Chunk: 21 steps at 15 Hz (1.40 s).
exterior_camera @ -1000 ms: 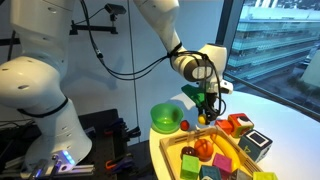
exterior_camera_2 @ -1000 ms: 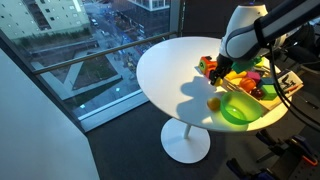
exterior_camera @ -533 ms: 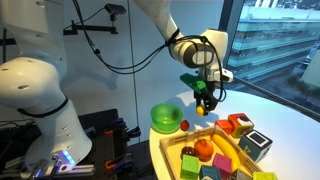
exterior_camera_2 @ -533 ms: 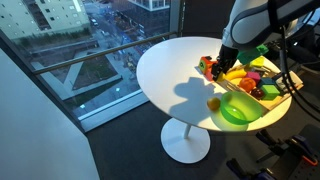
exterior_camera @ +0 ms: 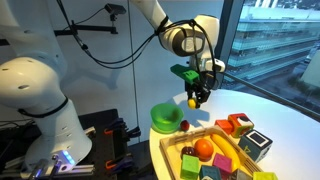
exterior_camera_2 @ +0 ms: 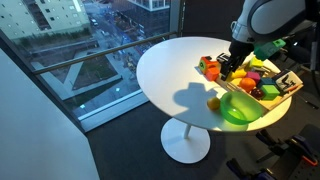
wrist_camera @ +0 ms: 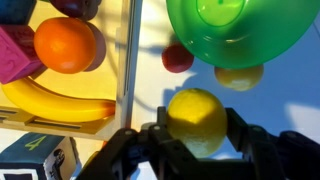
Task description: Place the toy lemon in the bowl
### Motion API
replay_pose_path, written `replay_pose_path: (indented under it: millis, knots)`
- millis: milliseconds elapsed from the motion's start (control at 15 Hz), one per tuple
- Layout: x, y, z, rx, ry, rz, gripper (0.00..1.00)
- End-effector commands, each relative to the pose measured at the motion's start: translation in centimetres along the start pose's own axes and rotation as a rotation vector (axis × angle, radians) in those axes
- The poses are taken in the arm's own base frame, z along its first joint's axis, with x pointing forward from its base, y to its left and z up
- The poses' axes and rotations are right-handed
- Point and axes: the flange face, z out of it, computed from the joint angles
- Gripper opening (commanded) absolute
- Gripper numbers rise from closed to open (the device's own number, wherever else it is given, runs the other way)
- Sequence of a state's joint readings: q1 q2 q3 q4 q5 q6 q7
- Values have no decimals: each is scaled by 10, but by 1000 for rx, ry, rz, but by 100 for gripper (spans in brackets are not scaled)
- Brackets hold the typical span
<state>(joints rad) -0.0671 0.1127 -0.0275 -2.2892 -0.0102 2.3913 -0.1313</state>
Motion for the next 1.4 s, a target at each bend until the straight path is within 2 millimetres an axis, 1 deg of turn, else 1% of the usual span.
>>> replay_pose_path:
  millis: [0,333,733,1333]
  knots:
    - [-29,-9,-19,15,4,-49,34]
    - [-55,-21,-22,26,-9,-109,34]
    - [-81,-31,-1,34,-94,-158,34]
    - [-99,-36,30,32,-147,-166,34]
